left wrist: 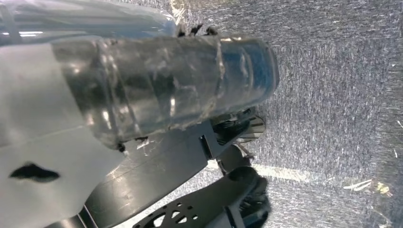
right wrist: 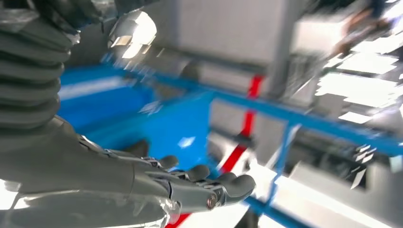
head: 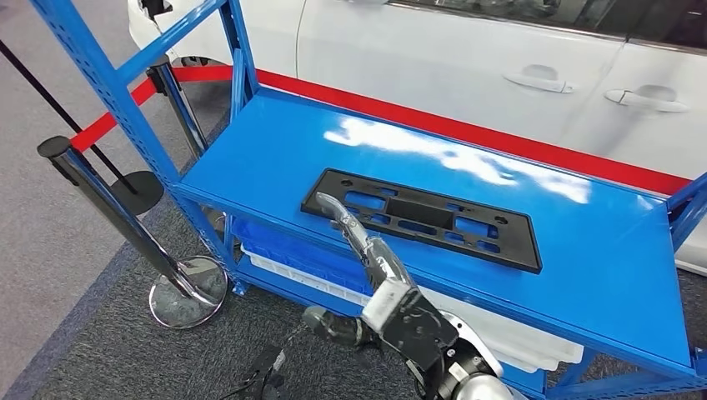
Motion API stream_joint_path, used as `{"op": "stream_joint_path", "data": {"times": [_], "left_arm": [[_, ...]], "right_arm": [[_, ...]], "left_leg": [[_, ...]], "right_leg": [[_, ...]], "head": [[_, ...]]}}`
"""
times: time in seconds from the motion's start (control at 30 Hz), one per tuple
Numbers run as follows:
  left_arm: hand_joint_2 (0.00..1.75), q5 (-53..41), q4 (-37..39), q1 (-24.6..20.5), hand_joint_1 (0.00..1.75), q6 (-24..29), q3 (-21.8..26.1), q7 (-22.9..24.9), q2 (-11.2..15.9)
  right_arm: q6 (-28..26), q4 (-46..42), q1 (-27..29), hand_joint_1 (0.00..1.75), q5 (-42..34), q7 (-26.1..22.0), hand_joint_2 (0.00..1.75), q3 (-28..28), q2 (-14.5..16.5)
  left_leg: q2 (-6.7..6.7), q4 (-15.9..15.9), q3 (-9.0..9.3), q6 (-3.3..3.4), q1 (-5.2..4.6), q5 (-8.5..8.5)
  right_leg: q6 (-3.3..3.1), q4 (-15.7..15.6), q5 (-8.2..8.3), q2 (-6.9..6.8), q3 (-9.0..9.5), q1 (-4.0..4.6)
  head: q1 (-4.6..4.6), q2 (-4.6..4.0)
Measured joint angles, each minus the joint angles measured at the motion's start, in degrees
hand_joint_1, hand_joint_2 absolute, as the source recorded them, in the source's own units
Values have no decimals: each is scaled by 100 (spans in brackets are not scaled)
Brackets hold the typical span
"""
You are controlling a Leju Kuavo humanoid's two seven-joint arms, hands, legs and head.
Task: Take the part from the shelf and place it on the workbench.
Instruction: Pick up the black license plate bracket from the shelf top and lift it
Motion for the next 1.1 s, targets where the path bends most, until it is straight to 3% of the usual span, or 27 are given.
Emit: {"op": "stream_joint_path", "data": {"times": [0.07, 0.1, 0.17, 0.23, 0.3, 0.4, 0.47, 0.53, 0.57, 0.6, 0.63, 0.7, 0.77, 0.87, 0.93, 1.03, 1.1], "left_arm": [[0, -12, 0, -5, 0, 15, -27, 78, -1], [0, -26, 0, -8, 0, 20, -41, 111, -2], [0, -66, 0, -27, 0, 26, -80, 169, -4], [0, -114, 0, -63, 0, 32, -116, 217, -22], [0, -157, 0, -98, 0, 36, -131, 249, -48], [0, -196, 0, -140, 0, 36, -146, 282, -66], [0, -214, 0, -172, 0, 31, -158, 294, -67], [0, -243, 0, -190, 0, 12, -180, 317, -68], [0, -264, 0, -192, 0, 2, -197, 332, -68], [0, -281, 0, -193, 0, -5, -213, 346, -68], [0, -297, 0, -198, 0, -9, -227, 358, -68], [0, -329, 0, -223, 0, -17, -240, 383, -74], [0, -368, 0, -257, 0, -29, -249, 415, -90], [0, -428, 0, -275, 0, -46, -261, 459, -105], [0, -465, 0, -292, 0, -61, -263, 482, -112], [0, -499, 0, -324, 0, -79, -263, 520, -131], [0, -502, 0, -324, 0, -82, -265, 533, -142]], "right_arm": [[-126, 344, -129, 0, 382, 237, 175, 86, 40], [-180, 524, -196, 0, 546, 333, 175, 123, 71], [-261, 881, -370, 0, 796, 487, 175, 175, 154], [-321, 1255, -591, 0, 939, 594, 175, 204, 255], [-334, 1633, -789, 0, 965, 643, 175, 216, 363], [-300, 2117, -1026, 0, 895, 621, 175, 219, 520], [-303, 2384, -1167, 0, 889, 603, 175, 220, 616], [-313, 2646, -1268, 0, 967, 609, 175, 229, 693], [-319, 2786, -1315, 0, 1039, 621, 175, 243, 727], [-324, 2928, -1369, 0, 1122, 637, 175, 256, 758], [-332, 3062, -1437, 0, 1207, 654, 175, 269, 790], [-379, 3313, -1592, 0, 1408, 701, 175, 286, 855], [-478, 3553, -1758, 0, 1699, 767, 175, 324, 921], [-618, 3905, -1954, 0, 2226, 901, 175, 417, 998], [-646, 4105, -2067, 0, 2461, 974, 175, 465, 1036], [-637, 4359, -2182, 0, 2587, 1023, 175, 534, 1067], [-635, 4511, -2192, 0, 2595, 1026, 175, 576, 1074]], "left_leg": [[-2, 6, 6, 31, -32, -17], [-7, 9, 14, 42, -49, -26], [-23, 13, 45, 52, -80, -45], [-35, 19, 56, 39, -109, -58], [-36, 14, 34, -6, -112, -44], [-30, 52, 0, -102, -101, -78], [-17, 453, -178, -179, -76, -328], [-8, 1157, -503, -252, -33, -639], [-6, 1400, -623, -283, -7, -691], [-4, 1461, -661, -313, 17, -642], [-1, 1294, -587, -339, 42, -489], [3, 594, -253, -387, 78, -140], [-10, 129, -32, -360, 69, -36], [-24, 80, -26, -221, 47, -63], [-21, 44, -5, -131, 56, -46], [-10, 24, 18, -48, 47, -50], [-13, 27, 25, -33, 32, -59]], "right_leg": [[-21, 544, -104, 1, -335, 19], [-43, 549, 1, 1, -385, 26], [-128, -22, 450, 2, -208, 63], [-216, -666, 741, -1, 45, 111], [-245, -891, 765, -1, 131, 143], [-268, -1003, 827, -5, 169, 96], [-280, -1059, 861, -20, 203, 57], [-288, -1061, 862, -33, 206, 54], [-289, -1057, 859, -37, 206, 50], [-284, -1048, 853, -37, 205, 42], [-271, -1031, 841, -33, 205, 28], [-218, -972, 793, -20, 196, 0], [-151, -906, 755, -11, 156, 5], [-70, -909, 756, -7, 119, 16], [-27, -743, 637, -11, 41, 4], [3, 260, 195, -13, -443, 10], [0, 746, 114, -13, -726, 13]], "head": [[-1, 1], [-1, 1], [-1, 2], [-9, 1], [-17, 1], [-15, 1], [-40, 1], [-60, 1], [-59, 1], [-60, 1], [-61, 2], [-66, 1], [-82, 1], [-73, 1], [-59, 1], [-36, 1], [-36, 2]]}}
